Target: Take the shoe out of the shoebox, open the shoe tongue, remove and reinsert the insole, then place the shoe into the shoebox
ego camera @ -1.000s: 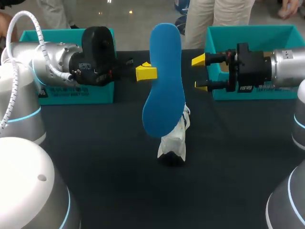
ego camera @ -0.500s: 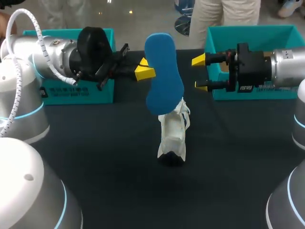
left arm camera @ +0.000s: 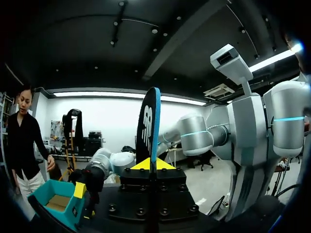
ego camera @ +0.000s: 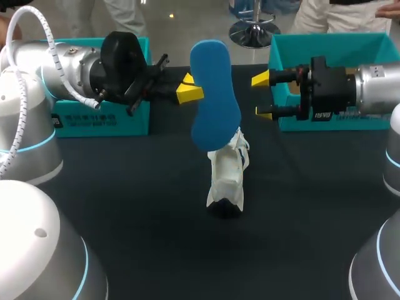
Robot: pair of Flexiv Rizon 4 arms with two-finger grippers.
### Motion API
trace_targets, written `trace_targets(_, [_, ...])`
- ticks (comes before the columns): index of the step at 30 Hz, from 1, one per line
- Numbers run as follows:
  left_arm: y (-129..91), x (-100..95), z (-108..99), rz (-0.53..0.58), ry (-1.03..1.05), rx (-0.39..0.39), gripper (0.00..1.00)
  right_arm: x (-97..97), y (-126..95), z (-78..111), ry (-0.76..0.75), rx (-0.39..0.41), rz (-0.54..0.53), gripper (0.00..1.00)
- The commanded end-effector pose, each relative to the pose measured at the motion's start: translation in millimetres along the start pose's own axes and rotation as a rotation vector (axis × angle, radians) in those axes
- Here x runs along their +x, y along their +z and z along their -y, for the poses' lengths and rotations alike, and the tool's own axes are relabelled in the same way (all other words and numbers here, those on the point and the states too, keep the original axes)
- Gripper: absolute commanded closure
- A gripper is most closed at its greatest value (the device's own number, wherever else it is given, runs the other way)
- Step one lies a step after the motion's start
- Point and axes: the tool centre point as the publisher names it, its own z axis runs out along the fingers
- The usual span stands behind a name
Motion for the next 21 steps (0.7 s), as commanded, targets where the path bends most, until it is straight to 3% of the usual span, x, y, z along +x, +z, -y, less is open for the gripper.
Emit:
trace_targets(1, [-6, -7.3, -8, -0.054, 0.218, -0.038, 1.00, -0.1, 2, 0.0, 0.001, -0.002, 0.003, 0.00])
trace_targets(9, [-17, -28.7, -21, -0.144, 0.675, -0.144, 1.00, -0.1, 2, 0.0, 0.001, -0.002, 0.003, 0.00])
trace_targets(16, [-25, -37.4, -33, -0.195, 0.829, -0.238, 1.00, -0.1, 2, 0.0, 0.001, -0.002, 0.003, 0.00])
trace_targets(21, [-25, -37.4, -33, -0.195, 0.829, -0.238, 1.00, -0.1, 2, 0.0, 0.001, -0.002, 0.003, 0.00])
